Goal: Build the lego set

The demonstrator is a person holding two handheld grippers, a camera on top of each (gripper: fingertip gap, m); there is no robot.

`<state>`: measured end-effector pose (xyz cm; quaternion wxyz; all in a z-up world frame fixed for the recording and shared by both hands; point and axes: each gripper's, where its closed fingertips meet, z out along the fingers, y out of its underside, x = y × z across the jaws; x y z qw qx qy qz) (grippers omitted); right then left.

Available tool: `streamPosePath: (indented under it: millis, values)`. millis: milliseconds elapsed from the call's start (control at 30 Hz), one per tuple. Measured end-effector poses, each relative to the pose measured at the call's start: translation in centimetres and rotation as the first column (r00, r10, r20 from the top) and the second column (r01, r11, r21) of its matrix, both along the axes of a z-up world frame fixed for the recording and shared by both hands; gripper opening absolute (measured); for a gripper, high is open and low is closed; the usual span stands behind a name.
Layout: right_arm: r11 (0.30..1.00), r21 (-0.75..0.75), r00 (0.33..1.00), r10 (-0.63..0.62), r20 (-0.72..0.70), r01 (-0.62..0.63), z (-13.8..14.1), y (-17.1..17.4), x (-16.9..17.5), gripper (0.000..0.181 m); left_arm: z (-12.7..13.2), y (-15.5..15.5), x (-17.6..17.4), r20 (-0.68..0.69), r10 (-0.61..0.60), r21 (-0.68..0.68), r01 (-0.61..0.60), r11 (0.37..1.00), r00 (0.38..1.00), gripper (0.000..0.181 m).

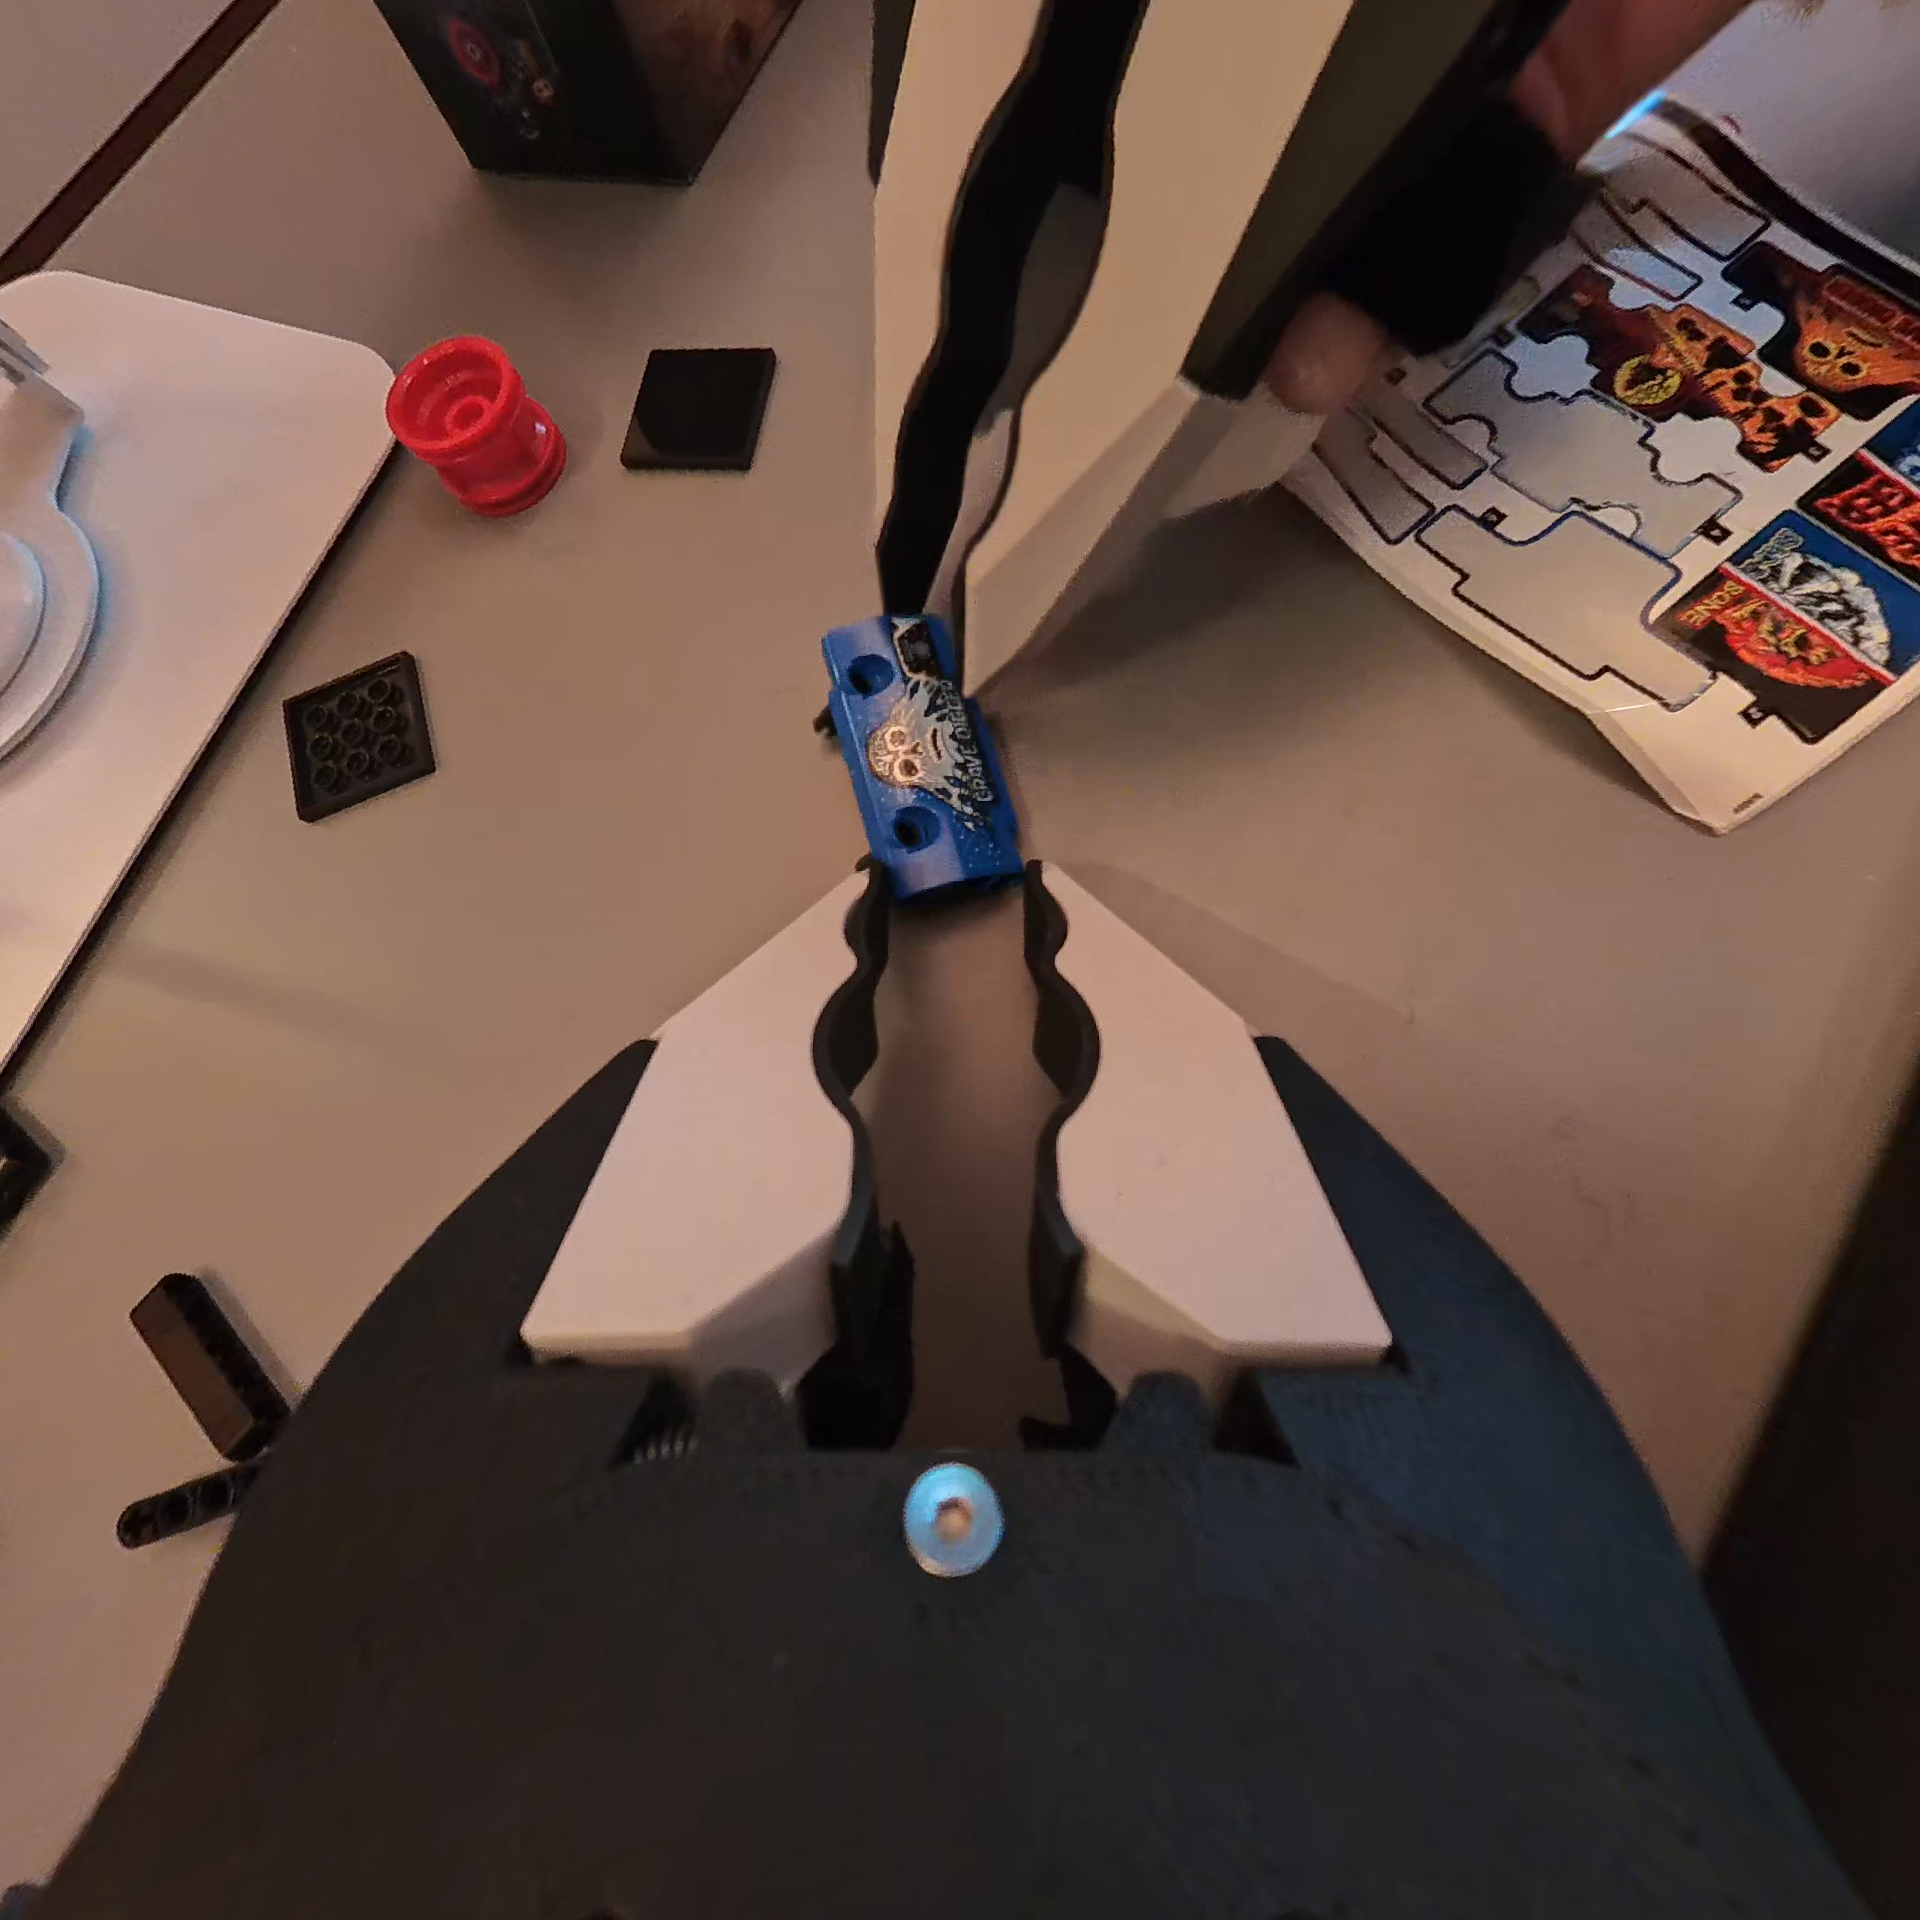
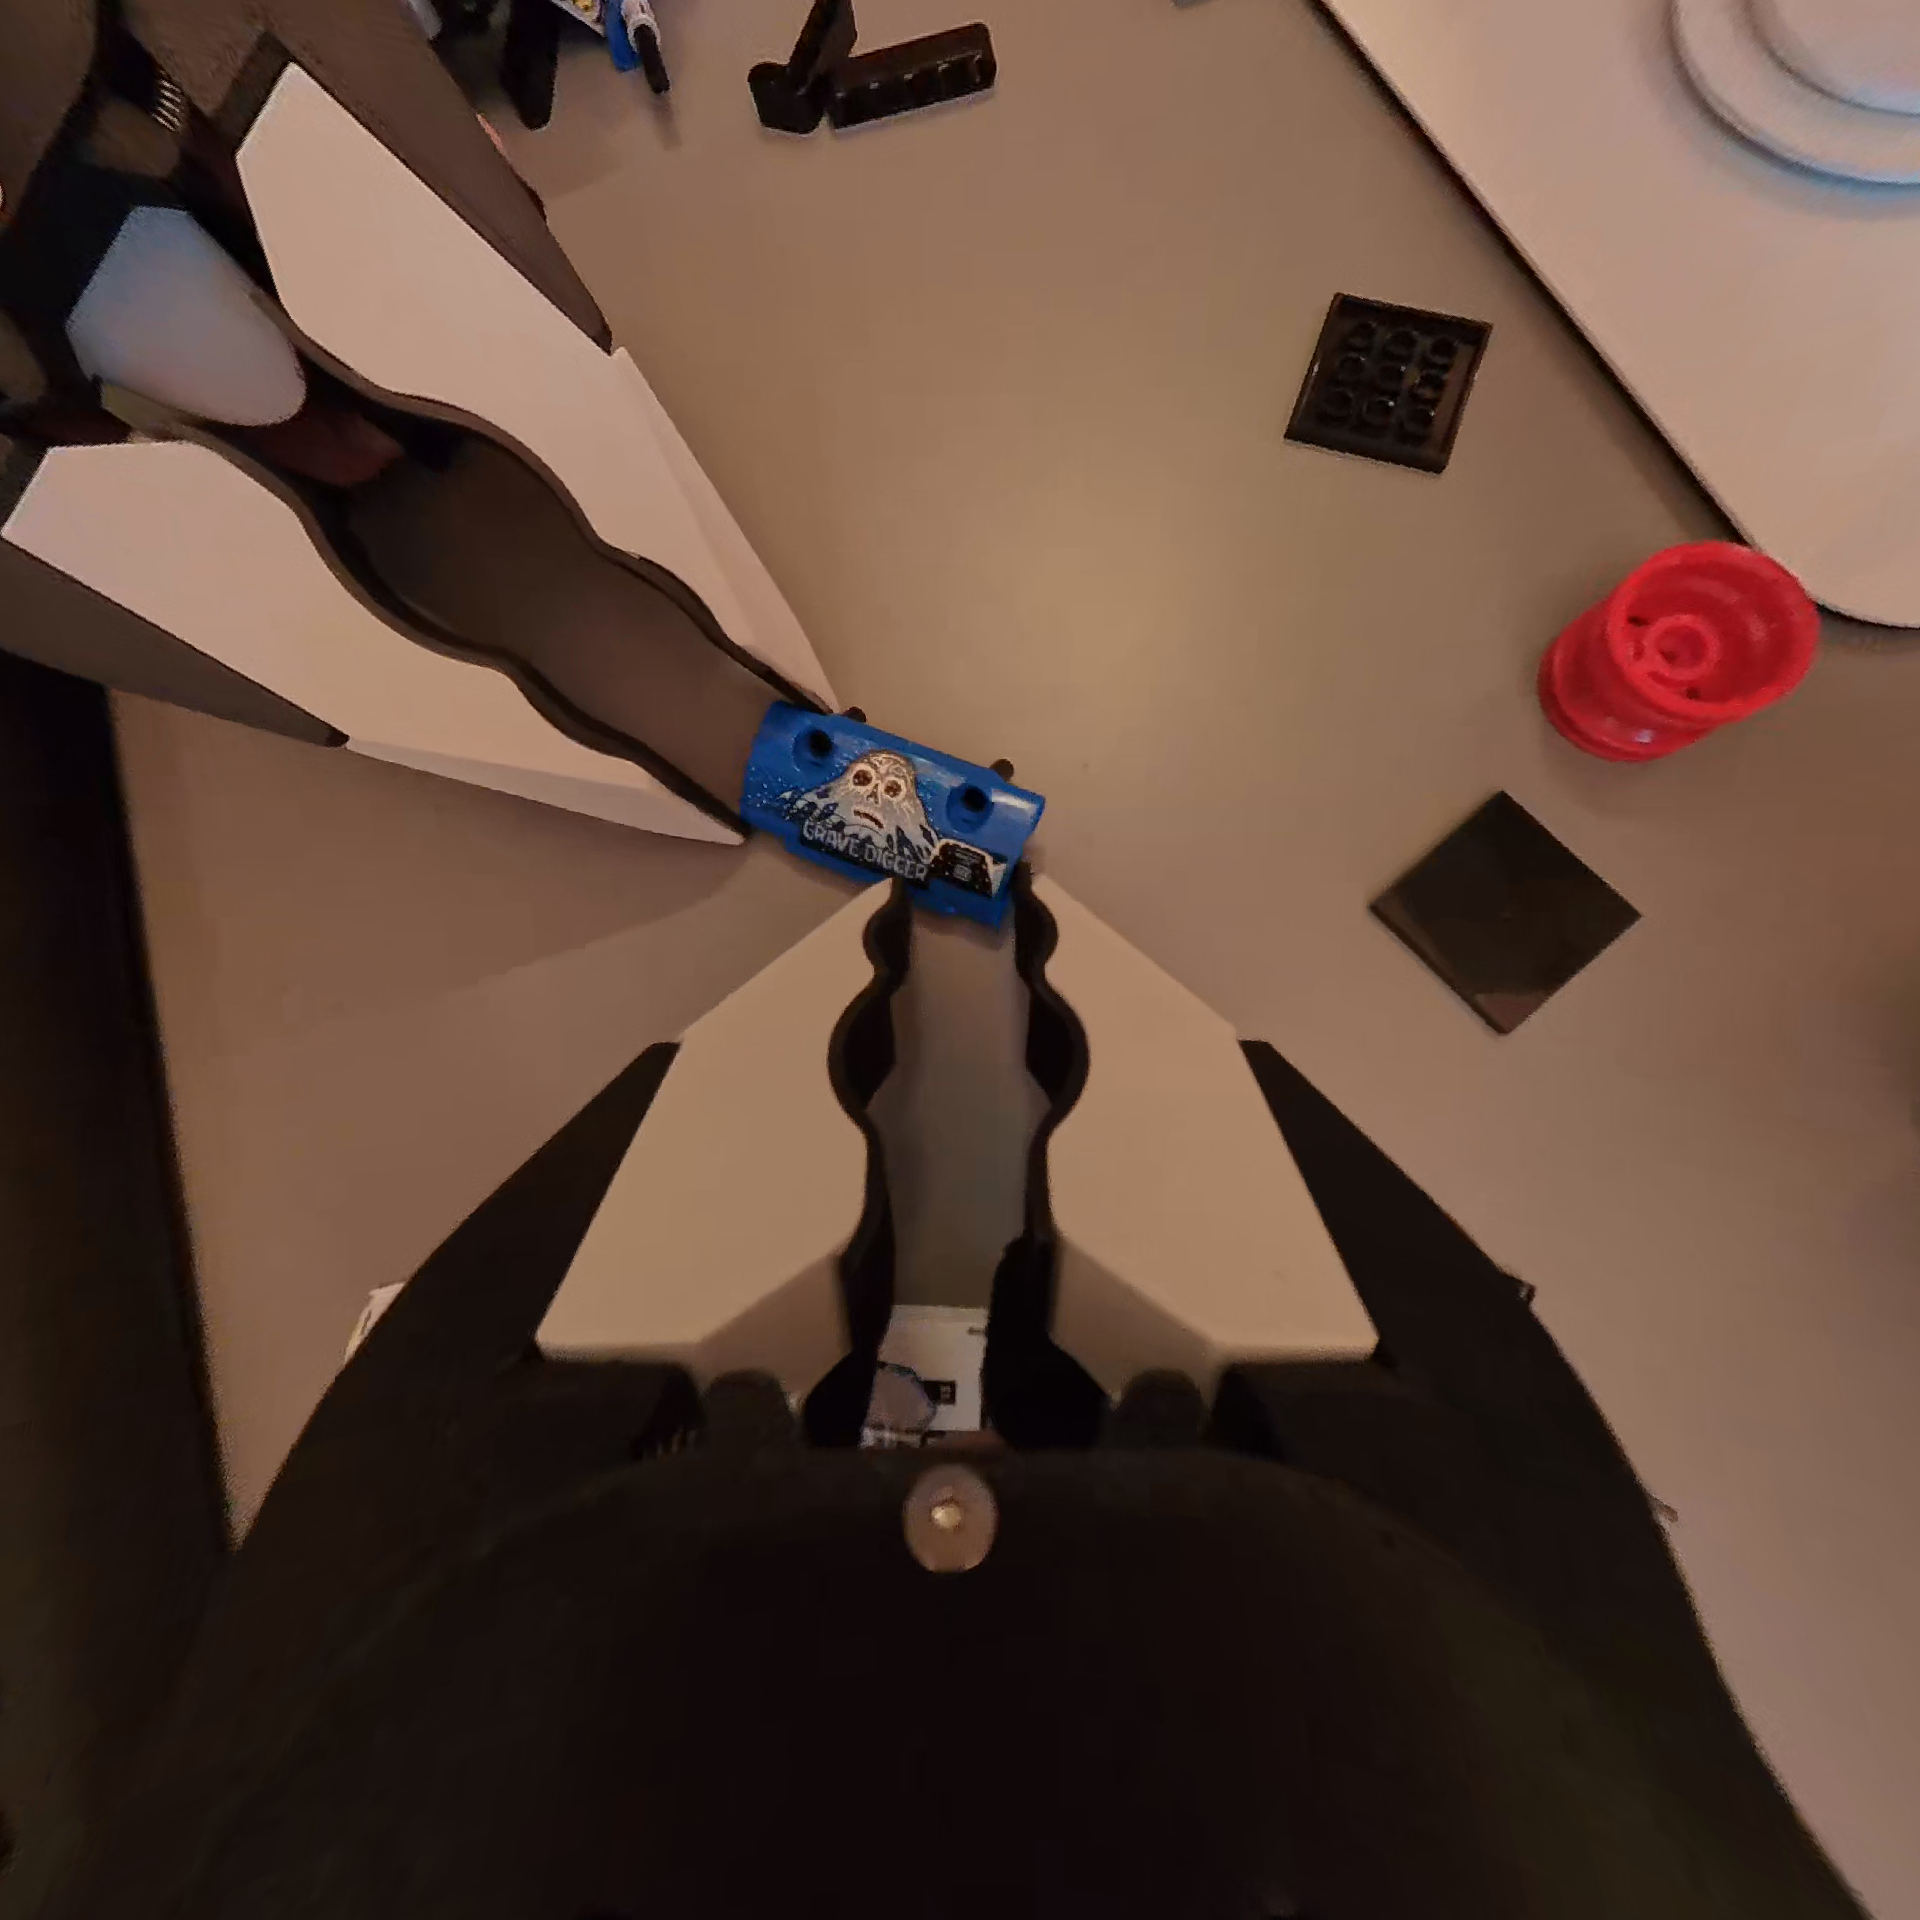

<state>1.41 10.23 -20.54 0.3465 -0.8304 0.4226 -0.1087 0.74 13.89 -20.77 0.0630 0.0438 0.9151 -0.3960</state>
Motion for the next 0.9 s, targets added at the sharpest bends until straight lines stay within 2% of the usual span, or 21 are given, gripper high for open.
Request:
streamPosePath:
  millis: [133, 367, 567, 900]
  values:
    - [0.997, 0.079, 1.000, -0.014, 0.005, 0.013, 0.9, -0.1, 0.0, 0.017, 0.0, -0.1, -0.1, 0.001, -0.005, 0.000, 0.005, 1.000, 1.000, 0.024]
    - [0.998, 0.060, 1.000, -0.017, -0.006, 0.018, 0.3, -0.4, 0.1, 0.009, 0.0, -0.1, -0.1, 0.004, -0.005, -0.002, 0.005, 1.000, 1.000, 0.024]
    - [0.995, 0.095, 1.000, -0.026, -0.003, 0.026, 0.7, -0.5, 0.0, 0.016, 0.0, -0.1, 0.1, 0.003, -0.002, 0.003, 0.002, 1.000, 1.000, 0.031]
    - [0.998, 0.042, 0.998, 0.045, -0.033, -0.044, -0.3, 0.5, -1.3, 0.018, 0.0, 0.0, 0.2, 0.025, -0.014, 0.016, 0.014, 1.000, 1.000, 0.027]
